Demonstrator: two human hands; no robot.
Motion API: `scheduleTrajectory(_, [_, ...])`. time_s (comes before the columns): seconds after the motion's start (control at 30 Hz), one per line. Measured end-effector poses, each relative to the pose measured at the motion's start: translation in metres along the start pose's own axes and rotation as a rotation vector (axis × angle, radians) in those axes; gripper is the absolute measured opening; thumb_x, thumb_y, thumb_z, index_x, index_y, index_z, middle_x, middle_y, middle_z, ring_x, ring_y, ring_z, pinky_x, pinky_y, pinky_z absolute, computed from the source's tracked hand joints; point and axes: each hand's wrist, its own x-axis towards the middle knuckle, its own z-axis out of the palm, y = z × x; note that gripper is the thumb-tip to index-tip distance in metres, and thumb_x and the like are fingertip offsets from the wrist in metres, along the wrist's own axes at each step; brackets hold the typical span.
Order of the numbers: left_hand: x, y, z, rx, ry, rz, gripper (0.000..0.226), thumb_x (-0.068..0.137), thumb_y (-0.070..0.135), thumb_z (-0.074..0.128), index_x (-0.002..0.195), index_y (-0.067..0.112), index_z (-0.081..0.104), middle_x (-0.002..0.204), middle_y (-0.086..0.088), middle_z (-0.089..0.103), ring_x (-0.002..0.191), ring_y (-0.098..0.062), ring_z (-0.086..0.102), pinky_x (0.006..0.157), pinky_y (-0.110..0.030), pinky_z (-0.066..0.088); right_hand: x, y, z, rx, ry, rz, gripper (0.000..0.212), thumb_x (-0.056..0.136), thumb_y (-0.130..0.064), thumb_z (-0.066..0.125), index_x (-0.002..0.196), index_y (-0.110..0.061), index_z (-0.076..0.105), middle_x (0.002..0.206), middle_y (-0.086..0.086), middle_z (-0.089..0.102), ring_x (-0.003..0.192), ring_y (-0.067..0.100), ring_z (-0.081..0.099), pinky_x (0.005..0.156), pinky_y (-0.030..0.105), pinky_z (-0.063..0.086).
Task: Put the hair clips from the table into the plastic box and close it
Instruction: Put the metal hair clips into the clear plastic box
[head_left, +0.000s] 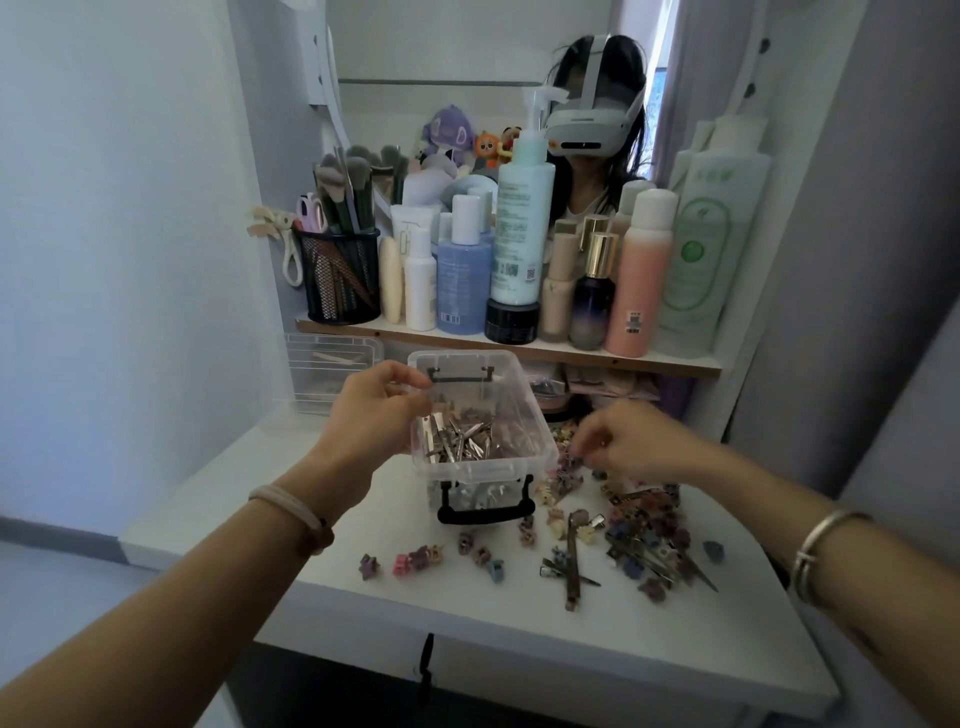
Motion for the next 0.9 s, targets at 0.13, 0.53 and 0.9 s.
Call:
scheduleTrajectory(0.13, [0.0, 0.0, 0.0, 0.007, 0.013, 0.002, 0.016, 0.088, 0.002, 0.053, 0.08, 0.016, 0.055, 0.076, -0.003, 0.05, 0.068, -0.017, 0.05, 0.058, -0.025, 0.044, 0.006, 0.01, 0.024, -0.107, -0.055, 0.043, 0.038, 0.085, -0.002, 0.051, 0.119, -0.016, 0.059, 0.124, 0.004, 0.06, 0.112, 0.019, 0.055, 0.085, 0.021, 0.042])
scheduleTrajectory(0.53, [-0.001, -0.001, -0.005, 0.025, 0.002, 0.003, 0.017, 0.087, 0.0, 0.052, 0.08, 0.015, 0.055, 0.078, -0.006, 0.051, 0.07, -0.019, 0.05, 0.057, -0.024, 0.045, 0.0, -0.008, -0.023, 0.37, 0.073, -0.067, 0.016, 0.082, -0.007, 0.066, 0.081, -0.021, 0.059, 0.08, -0.003, 0.061, 0.076, 0.01, 0.058, 0.066, 0.016, 0.044])
scheduleTrajectory(0.9, [-0.005, 0.001, 0.008, 0.054, -0.05, 0.036, 0.017, 0.087, 0.0, 0.053, 0.081, 0.015, 0.056, 0.075, -0.004, 0.05, 0.065, -0.016, 0.049, 0.046, -0.015, 0.047, -0.003, -0.003, -0.024, 0.137, 0.119, -0.093, 0.017, 0.084, -0.01, 0.063, 0.074, -0.024, 0.062, 0.073, -0.014, 0.058, 0.068, -0.002, 0.053, 0.056, 0.005, 0.039])
